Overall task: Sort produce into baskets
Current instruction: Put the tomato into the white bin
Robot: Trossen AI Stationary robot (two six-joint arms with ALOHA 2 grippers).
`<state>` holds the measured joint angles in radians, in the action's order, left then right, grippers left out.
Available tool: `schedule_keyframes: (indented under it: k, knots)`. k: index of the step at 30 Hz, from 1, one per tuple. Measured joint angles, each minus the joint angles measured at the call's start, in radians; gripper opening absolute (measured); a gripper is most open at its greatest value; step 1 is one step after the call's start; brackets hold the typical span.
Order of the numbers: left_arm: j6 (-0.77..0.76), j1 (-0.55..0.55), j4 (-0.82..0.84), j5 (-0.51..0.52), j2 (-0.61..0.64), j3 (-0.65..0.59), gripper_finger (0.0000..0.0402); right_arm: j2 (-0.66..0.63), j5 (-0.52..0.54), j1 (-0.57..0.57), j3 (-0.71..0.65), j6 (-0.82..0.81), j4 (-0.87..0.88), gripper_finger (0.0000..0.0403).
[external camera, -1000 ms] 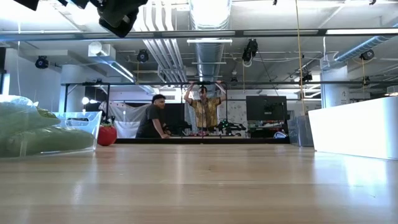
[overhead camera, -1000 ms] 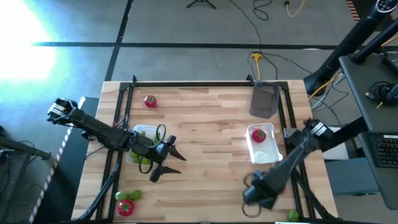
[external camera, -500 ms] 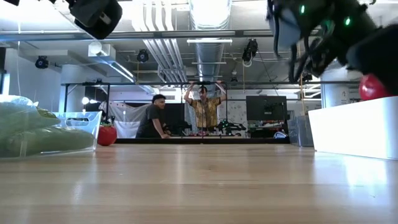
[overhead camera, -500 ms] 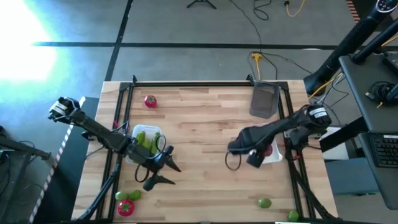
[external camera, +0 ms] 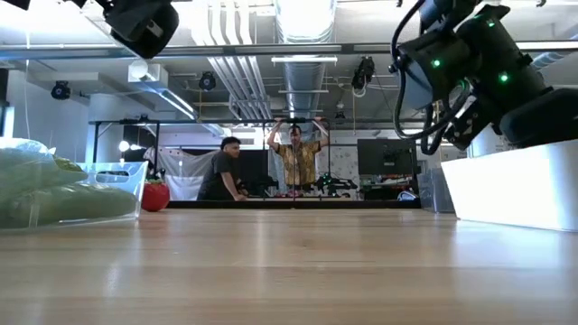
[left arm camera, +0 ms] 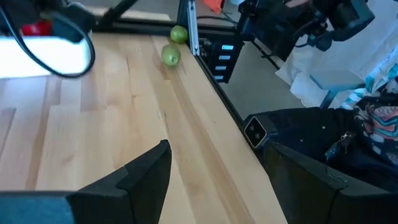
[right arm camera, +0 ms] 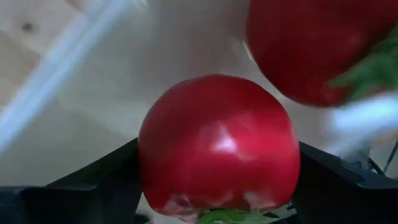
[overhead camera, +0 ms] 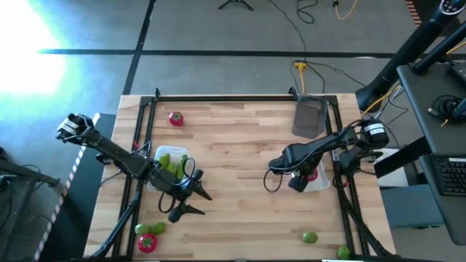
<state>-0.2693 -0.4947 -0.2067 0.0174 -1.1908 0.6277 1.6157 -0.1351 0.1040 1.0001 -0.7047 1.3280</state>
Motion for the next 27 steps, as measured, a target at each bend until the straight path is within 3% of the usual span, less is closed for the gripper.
schedule_keyframes:
  k: [7, 27]
  knots:
    - [0.069, 0.016, -0.026, 0.001, 0.038, 0.000, 0.0240, -0.012, 0.062, 0.000, 0.006, -0.016, -0.036, 0.0354]
    - [0.061, 0.017, -0.006, 0.001, 0.051, 0.000, 0.0240, -0.162, 0.153, 0.009, 0.172, -0.111, 0.005, 0.0357]
